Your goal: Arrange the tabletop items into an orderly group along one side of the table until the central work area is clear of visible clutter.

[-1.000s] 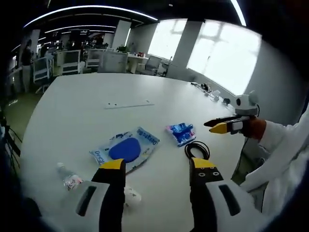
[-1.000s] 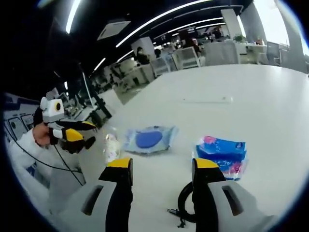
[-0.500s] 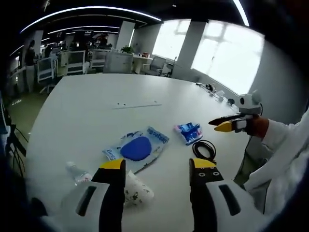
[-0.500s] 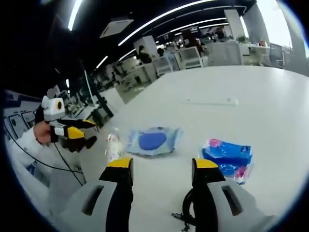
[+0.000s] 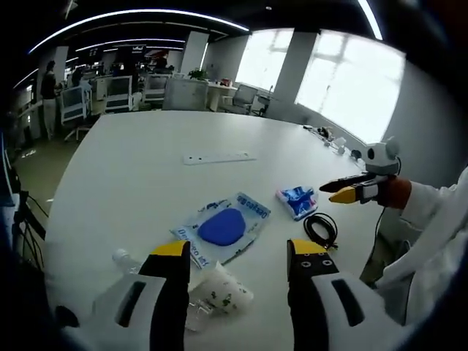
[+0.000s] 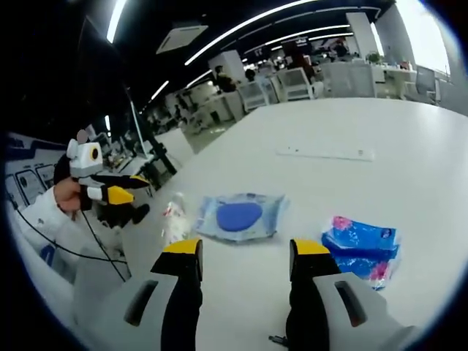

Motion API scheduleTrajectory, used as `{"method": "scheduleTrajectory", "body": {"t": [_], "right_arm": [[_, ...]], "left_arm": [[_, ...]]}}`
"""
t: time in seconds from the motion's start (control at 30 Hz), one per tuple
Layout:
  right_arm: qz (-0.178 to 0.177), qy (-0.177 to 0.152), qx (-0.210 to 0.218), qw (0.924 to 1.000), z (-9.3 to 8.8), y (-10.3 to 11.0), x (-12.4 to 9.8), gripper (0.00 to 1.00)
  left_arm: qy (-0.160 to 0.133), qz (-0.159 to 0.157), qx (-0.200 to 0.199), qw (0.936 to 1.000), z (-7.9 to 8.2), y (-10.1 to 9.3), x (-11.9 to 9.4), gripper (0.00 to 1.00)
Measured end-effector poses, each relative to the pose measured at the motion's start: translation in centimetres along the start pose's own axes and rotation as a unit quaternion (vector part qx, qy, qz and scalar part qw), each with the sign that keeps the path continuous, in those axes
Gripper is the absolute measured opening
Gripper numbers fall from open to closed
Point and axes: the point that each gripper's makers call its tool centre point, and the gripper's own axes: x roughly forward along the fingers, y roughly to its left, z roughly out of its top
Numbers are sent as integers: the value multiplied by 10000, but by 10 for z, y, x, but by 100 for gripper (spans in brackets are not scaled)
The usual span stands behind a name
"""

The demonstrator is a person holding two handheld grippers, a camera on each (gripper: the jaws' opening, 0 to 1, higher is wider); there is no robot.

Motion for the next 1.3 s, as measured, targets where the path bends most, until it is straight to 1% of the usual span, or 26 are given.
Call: {"method": "scheduleTrajectory", "body": {"t": [0.27,0.5,0.73,0.87,1.17,1.27,1.3], "right_arm": [[58,79,2,10000,0,-1,14,45],[84,170,45,9998,-4,-4,29,43],[90,226,105,9996,-5,-9,43,42],[87,270,138,9995,-6,-13,52,42],[54,352,238,9991,-9,-22,73,41],[35,375,244,9990,-10,-25,80,41],[30,393,254,9989,-11,-27,82,40]], "left_arm": [[61,57,-4,10000,3,14,7,52],[253,154,-36,9996,-1,28,19,49],[449,181,-62,9988,-4,39,38,47],[513,170,-105,9985,-4,44,48,46],[784,184,-238,9965,-15,62,75,44],[835,205,-250,9960,-17,66,81,43],[883,232,-290,9954,-20,70,84,42]]}}
